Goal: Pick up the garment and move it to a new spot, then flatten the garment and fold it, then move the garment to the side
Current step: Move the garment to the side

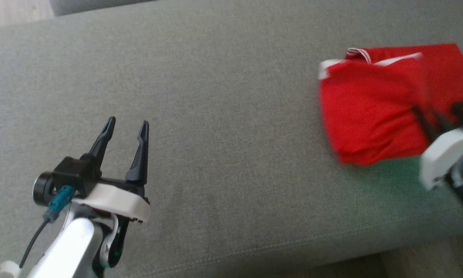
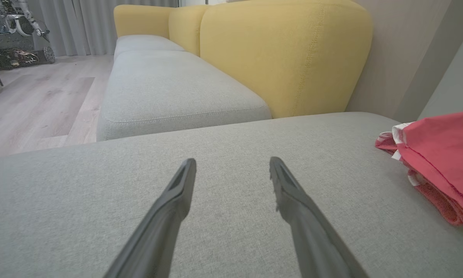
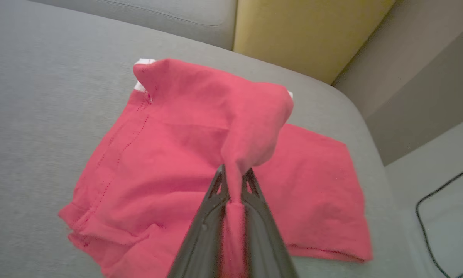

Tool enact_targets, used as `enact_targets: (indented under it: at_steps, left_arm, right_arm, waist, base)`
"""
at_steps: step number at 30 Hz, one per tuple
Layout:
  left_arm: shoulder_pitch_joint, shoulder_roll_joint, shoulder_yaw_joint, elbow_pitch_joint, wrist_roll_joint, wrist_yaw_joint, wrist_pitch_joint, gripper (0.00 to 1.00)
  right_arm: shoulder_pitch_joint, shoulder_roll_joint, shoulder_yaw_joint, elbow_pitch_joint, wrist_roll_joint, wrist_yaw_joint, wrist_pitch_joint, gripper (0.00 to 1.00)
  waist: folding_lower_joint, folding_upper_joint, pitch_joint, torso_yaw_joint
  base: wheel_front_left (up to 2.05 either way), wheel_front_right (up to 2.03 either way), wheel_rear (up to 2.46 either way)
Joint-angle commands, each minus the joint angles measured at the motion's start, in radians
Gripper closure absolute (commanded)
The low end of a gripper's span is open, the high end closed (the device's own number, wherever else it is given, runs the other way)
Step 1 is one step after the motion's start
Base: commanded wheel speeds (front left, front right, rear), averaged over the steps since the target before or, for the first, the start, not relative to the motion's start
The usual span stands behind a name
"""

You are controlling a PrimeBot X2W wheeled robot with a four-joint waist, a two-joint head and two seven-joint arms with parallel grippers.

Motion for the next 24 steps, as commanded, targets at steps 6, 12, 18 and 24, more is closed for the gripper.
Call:
enact_targets:
  at_steps: [6, 12, 18, 24]
  left_arm:
    - [-0.090, 0.031, 0.033, -0.039, 0.016, -0.007, 0.001, 0.00]
    - [-0.125, 0.038, 0.033, -0.045, 0.021, -0.014, 0.005, 0.00]
    - [-0.156, 0.047, 0.034, -0.054, 0.025, -0.020, 0.010, 0.00]
    - [-0.184, 0.053, 0.032, -0.061, 0.030, -0.025, 0.014, 0.00]
  right_arm:
    - [-0.115, -0.103, -0.109, 0.008, 0.013, -0.001, 0.006, 1.00]
    - [-0.196, -0.119, -0.170, 0.089, 0.006, -0.001, -0.030, 1.00]
    - [-0.232, -0.122, -0.141, 0.185, 0.025, -0.001, -0.061, 1.00]
    - [-0.263, -0.112, -0.124, 0.317, 0.036, -0.001, -0.129, 1.00]
  waist:
    - [0.0000, 0.0000, 0.064, -0.016]
    - [0.0000, 0.0000, 0.116, -0.014]
    - [0.0000, 0.0000, 0.171, -0.011]
    - [0.0000, 0.0000, 0.210, -0.007]
  base:
    - [0.00, 0.00, 0.00]
    - [0.00, 0.00, 0.00]
    - [0.00, 0.00, 0.00]
    - [0.00, 0.00, 0.00]
